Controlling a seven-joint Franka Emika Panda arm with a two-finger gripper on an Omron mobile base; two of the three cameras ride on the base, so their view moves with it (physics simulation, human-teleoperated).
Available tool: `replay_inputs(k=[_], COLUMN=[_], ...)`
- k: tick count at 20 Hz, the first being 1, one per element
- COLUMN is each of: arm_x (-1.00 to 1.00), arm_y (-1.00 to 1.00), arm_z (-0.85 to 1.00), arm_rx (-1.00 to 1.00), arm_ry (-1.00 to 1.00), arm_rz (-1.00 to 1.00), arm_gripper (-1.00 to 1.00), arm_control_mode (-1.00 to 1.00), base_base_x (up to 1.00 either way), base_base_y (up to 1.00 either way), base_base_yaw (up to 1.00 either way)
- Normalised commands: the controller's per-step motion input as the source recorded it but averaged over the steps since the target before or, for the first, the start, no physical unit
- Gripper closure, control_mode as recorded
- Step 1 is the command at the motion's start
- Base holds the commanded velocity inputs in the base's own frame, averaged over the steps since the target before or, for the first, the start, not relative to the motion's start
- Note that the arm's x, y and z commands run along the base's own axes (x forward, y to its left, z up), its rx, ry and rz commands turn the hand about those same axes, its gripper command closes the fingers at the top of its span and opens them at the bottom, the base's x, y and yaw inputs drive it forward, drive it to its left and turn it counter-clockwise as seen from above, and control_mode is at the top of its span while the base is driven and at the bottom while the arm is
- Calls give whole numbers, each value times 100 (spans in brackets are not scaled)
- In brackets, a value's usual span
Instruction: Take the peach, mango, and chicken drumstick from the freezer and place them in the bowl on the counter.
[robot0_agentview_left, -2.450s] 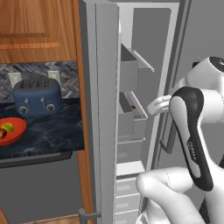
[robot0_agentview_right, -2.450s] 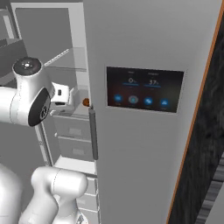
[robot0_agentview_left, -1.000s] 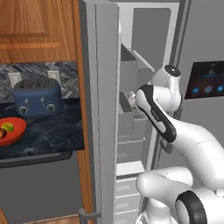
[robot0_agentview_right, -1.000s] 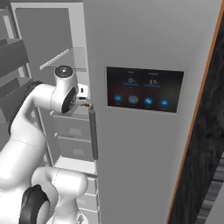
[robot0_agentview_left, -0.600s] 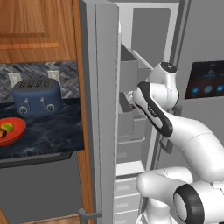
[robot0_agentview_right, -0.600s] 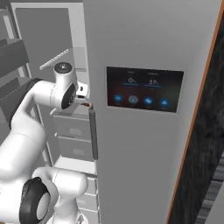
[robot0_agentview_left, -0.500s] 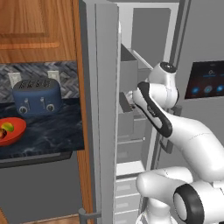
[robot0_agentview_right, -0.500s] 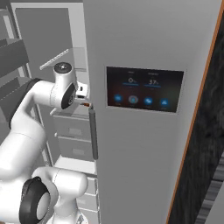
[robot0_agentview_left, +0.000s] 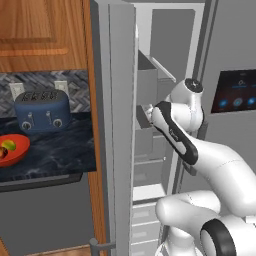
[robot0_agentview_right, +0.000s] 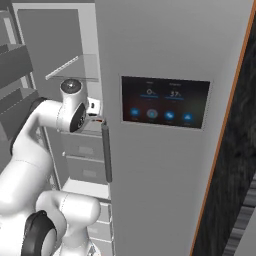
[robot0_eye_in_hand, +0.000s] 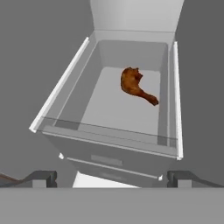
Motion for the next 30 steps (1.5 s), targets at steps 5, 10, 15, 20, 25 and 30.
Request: replay_inputs(k=[5,10,15,20,25,30], arm_x=[1,30,51,46,36,31], arm_y=[24,23,0,0,0,0], arm_z=[0,-2,-13,-40,-25,0], arm_rx=[0,0,0,0,-1,0], arm_ry=[0,0,0,0,0,0], arm_rz=[2,0,0,0,-1,-3], arm_gripper=[-100,-100,-100,-100,-100,-100], arm_control_mode=[-100,-100,-100,-100,-100,-100], base_base_x=[0,0,0,0,0,0], base_base_y=[0,0,0,0,0,0], base_base_yaw=[0,0,0,0,0,0])
